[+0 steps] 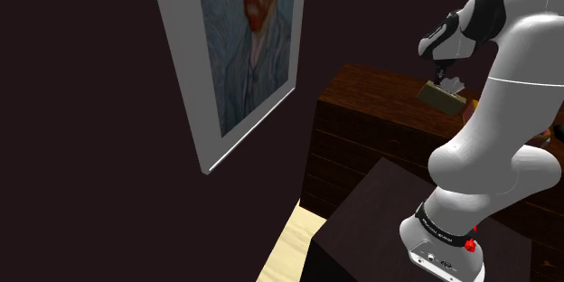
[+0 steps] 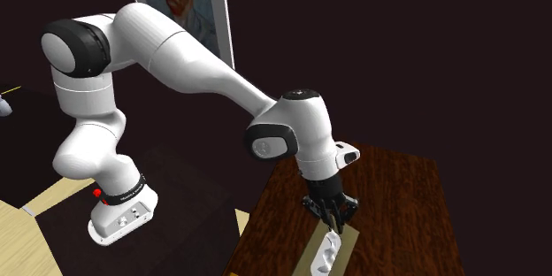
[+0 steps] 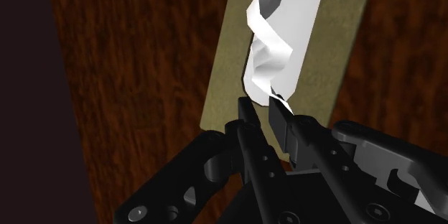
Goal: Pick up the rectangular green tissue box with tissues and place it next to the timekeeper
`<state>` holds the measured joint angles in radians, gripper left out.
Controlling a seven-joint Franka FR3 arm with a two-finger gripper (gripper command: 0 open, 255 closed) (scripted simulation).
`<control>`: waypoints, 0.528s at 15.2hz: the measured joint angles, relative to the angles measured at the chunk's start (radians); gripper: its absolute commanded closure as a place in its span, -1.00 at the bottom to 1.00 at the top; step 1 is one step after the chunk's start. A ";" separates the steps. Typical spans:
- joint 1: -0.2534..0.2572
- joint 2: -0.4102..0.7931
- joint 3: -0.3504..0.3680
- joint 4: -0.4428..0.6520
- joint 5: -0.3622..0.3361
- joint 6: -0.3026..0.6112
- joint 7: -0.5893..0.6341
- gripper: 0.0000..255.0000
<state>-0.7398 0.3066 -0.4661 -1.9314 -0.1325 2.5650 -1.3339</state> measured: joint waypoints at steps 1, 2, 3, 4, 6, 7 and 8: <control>-0.001 0.002 0.000 0.003 0.001 -0.002 -0.001 1.00; -0.003 0.004 0.002 0.004 0.003 0.000 -0.003 1.00; -0.004 0.009 0.003 0.008 0.005 0.001 -0.004 1.00; -0.005 0.009 0.001 0.005 0.004 -0.001 -0.003 1.00; -0.007 0.008 -0.002 -0.003 0.001 0.000 -0.001 -1.00; -0.008 0.009 -0.003 -0.005 0.001 0.000 -0.001 -1.00; -0.008 0.010 -0.003 -0.006 0.001 0.000 -0.001 -1.00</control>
<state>-0.7478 0.3164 -0.4695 -1.9377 -0.1314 2.5655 -1.3346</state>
